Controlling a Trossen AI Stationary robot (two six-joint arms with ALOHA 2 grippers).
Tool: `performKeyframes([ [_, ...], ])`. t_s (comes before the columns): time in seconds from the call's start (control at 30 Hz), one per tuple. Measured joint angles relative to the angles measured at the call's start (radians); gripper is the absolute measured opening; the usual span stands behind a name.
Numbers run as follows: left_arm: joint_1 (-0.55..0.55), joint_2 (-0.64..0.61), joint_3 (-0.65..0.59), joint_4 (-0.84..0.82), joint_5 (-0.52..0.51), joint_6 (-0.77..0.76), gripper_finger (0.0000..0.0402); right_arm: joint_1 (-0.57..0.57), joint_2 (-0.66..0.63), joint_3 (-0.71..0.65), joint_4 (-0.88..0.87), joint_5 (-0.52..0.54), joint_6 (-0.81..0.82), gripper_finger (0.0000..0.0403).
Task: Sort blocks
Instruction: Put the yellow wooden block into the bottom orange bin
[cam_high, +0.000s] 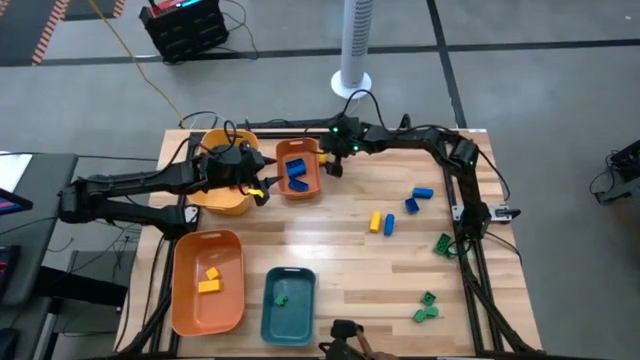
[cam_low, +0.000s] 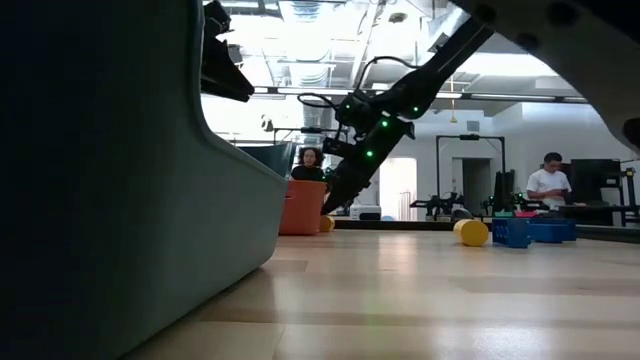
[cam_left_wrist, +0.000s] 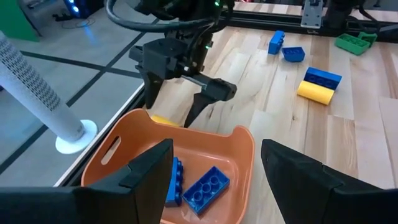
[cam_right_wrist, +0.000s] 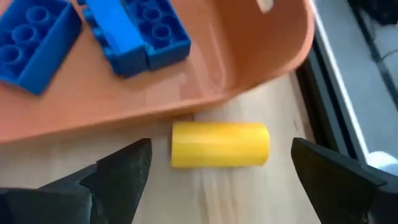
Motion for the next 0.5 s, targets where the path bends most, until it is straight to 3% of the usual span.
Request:
performKeyframes([
  [0.5, 0.0, 0.0, 0.0, 0.001, -0.004, 0.0, 0.024, -0.013, 0.035, 0.073, -0.125, -0.017, -0.058, 0.0397],
])
